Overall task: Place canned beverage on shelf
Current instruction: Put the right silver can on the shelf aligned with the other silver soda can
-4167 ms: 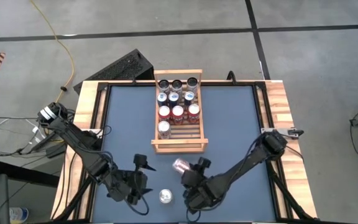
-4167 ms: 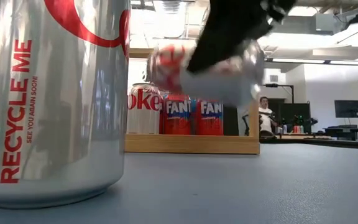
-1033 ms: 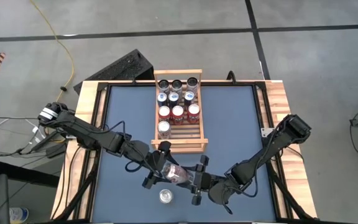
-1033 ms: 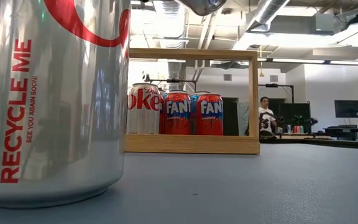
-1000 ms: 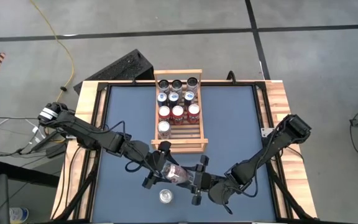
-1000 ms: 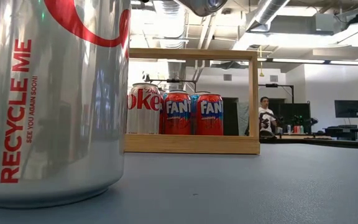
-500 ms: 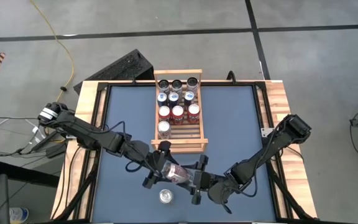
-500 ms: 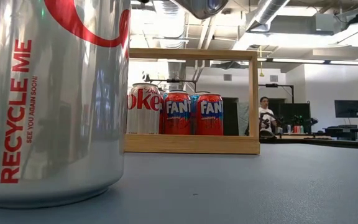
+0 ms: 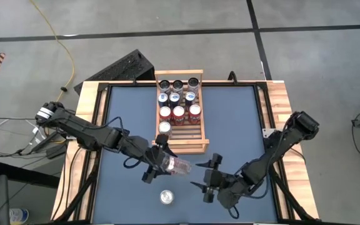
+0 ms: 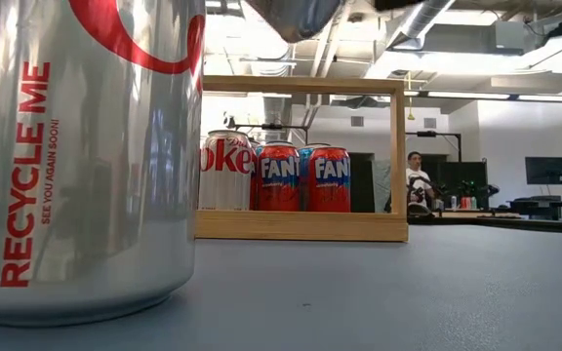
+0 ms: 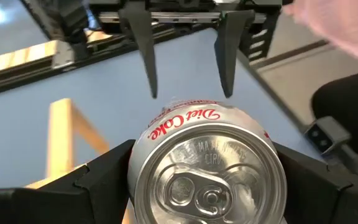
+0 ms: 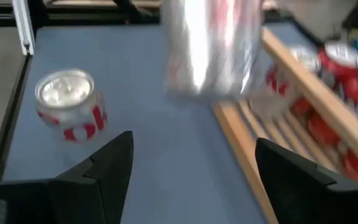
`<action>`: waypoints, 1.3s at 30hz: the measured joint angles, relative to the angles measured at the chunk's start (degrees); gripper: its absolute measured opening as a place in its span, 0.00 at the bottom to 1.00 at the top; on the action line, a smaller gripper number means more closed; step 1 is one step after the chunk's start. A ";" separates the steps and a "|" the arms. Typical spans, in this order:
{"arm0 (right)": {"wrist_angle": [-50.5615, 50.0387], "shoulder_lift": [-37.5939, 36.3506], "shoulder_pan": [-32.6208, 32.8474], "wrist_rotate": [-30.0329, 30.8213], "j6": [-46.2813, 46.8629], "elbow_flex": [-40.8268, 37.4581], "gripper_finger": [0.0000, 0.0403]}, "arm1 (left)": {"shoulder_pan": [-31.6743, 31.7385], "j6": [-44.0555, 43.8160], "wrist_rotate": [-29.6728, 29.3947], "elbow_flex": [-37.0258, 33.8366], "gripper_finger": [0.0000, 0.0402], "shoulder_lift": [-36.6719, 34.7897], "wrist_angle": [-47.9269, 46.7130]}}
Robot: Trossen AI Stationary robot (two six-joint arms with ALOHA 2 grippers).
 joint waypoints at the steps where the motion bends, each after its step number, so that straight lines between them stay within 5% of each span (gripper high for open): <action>1: -2.82 -0.44 0.32 0.00 2.80 -0.05 0.76 | 0.29 0.71 -0.76 1.49 0.76 0.00 -2.38; 6: -11.69 -0.90 1.54 -0.06 13.13 -0.03 0.76 | 2.57 3.66 -2.70 10.81 0.76 -0.02 -12.58; 14: -13.57 0.27 1.72 -0.09 15.02 -0.01 0.76 | 8.26 11.61 -4.24 23.99 0.76 0.61 -25.33; 22: -24.68 2.06 1.84 -1.26 26.70 -0.19 0.76 | 17.71 12.78 0.65 24.66 0.76 3.49 -31.76; 28: -23.10 2.68 1.43 -1.57 27.79 -1.36 0.76 | 20.62 14.74 2.23 24.69 0.76 7.78 -30.88; 39: -22.53 2.66 1.41 -1.53 28.22 -1.76 0.76 | 23.66 19.95 -2.81 24.59 0.76 18.04 -33.54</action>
